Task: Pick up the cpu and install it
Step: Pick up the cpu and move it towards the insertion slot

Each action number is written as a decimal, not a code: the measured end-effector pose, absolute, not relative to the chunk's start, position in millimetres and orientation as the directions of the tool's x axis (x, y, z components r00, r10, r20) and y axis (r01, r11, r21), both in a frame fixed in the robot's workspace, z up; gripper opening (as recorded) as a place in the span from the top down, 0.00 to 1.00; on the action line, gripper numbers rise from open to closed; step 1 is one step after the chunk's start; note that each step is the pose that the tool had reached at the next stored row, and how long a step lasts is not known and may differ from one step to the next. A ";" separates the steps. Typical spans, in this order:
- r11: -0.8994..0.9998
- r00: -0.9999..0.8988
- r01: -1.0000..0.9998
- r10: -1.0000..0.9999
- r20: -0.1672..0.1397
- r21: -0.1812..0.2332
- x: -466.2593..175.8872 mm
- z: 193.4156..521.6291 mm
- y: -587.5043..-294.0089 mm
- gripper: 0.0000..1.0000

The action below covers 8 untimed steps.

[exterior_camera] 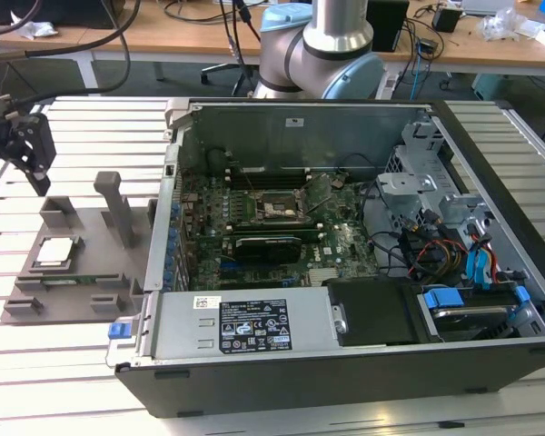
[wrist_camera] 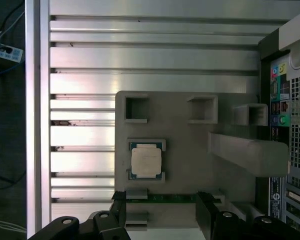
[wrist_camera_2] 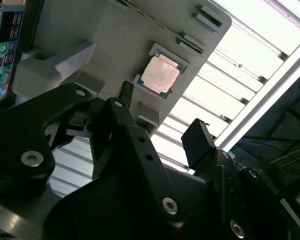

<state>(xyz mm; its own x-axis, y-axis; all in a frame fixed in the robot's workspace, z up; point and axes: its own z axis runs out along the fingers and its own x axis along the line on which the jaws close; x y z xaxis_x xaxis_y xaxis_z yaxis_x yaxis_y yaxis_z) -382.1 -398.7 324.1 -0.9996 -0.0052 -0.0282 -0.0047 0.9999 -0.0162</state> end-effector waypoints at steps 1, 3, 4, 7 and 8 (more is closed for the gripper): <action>1.000 -1.000 -0.005 -0.005 -0.028 -0.016 -382.1 323.9 -398.6 0.34; 1.000 -1.000 -0.005 -0.005 -0.028 -0.016 -382.1 323.4 -398.7 0.34; 1.000 -1.000 -0.005 -0.005 -0.028 -0.016 -382.1 323.1 -398.7 0.34; 1.000 -1.000 -0.005 -0.005 -0.028 -0.016 -382.1 322.1 -398.7 0.34; 1.000 -1.000 -0.005 -0.005 -0.028 -0.016 -382.1 321.9 -398.7 0.34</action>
